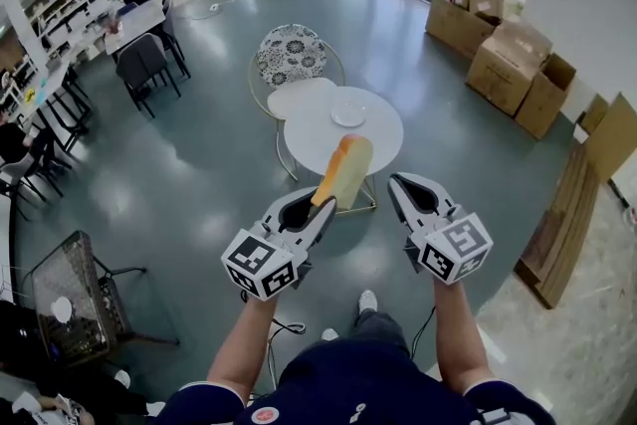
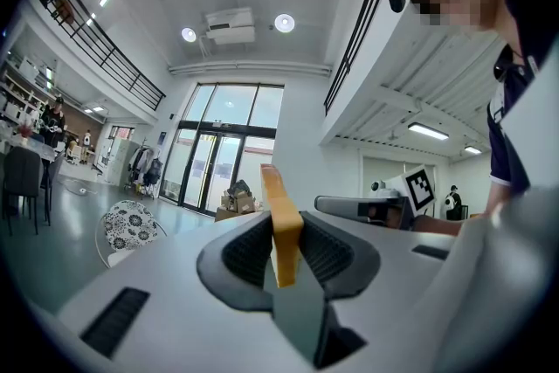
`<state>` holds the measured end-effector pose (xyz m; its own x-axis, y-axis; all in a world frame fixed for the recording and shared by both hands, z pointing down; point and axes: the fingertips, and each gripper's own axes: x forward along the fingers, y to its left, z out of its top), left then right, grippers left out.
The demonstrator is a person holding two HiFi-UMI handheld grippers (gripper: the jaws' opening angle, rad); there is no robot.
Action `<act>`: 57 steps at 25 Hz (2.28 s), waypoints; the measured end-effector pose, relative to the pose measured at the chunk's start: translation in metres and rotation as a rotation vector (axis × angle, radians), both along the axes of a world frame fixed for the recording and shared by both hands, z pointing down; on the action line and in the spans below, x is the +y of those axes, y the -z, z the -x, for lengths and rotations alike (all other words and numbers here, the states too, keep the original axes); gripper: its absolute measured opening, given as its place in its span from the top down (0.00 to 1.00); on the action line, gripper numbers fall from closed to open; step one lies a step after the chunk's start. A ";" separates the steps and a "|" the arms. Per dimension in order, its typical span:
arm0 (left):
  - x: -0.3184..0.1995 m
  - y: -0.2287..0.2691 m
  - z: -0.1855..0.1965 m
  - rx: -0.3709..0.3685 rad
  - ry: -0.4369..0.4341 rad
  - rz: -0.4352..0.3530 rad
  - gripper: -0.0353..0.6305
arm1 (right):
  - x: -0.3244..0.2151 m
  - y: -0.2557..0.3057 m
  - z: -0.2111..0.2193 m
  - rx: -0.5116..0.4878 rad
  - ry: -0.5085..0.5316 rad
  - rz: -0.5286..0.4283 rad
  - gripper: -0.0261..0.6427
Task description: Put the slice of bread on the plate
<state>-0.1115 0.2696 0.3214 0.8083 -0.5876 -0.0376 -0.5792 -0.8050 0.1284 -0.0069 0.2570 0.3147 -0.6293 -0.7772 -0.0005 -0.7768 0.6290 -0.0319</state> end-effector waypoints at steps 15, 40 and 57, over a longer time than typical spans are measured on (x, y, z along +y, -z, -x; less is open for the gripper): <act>-0.068 -0.009 -0.049 -0.021 0.041 0.029 0.80 | -0.067 -0.005 -0.049 0.004 0.030 -0.008 0.95; -0.201 -0.013 -0.110 -0.050 0.134 0.037 0.80 | -0.205 -0.009 -0.114 -0.003 0.096 -0.031 0.95; -0.373 -0.040 -0.058 -0.036 0.089 0.064 0.80 | -0.366 -0.032 -0.059 0.056 0.055 0.021 0.95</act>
<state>-0.0539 -0.1029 0.3613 0.7532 -0.6571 0.0303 -0.6529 -0.7413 0.1556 0.0523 -0.1090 0.3472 -0.6693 -0.7412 0.0517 -0.7423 0.6701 -0.0030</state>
